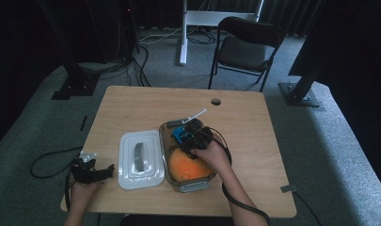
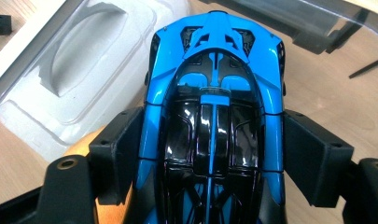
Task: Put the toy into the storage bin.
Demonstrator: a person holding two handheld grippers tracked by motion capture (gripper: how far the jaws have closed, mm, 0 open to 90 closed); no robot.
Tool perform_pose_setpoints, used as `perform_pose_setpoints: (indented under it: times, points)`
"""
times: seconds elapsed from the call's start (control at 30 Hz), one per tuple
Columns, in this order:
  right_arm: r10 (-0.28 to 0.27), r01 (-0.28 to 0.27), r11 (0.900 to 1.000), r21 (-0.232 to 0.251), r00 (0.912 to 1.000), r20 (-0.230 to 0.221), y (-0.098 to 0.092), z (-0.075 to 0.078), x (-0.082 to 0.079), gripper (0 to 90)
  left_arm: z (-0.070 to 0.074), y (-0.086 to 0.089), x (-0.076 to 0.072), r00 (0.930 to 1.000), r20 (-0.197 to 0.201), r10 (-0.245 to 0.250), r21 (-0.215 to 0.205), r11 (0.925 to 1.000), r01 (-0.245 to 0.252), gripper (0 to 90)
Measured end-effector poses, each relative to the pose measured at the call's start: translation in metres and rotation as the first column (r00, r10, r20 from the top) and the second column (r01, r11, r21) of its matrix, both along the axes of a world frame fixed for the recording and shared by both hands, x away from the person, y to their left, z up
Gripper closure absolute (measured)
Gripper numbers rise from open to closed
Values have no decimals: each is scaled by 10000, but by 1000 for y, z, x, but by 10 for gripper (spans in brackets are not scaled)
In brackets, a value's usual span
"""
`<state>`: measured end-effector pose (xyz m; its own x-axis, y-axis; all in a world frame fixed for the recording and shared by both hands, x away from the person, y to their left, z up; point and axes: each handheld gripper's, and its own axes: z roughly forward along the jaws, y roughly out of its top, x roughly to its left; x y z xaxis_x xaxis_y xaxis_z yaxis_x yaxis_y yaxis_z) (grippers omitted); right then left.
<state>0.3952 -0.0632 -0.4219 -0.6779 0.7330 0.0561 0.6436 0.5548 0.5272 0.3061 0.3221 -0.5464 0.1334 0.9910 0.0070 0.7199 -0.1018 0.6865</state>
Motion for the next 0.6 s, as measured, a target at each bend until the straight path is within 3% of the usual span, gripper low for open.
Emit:
perform_pose_setpoints:
  times: [0.4, 0.6]
  points:
    - [107, -133, 9989, -439, 9982, -585, 10, -3, 10, 247, 0, 0, 0, 10000, -18, -14, 23, 10000, 14, 3]
    - [-38, 25, 9998, -209, 9983, -587, 7, -3, 12, 252, 0, 0, 0, 10000, -26, -32, 18, 10000, 32, 4]
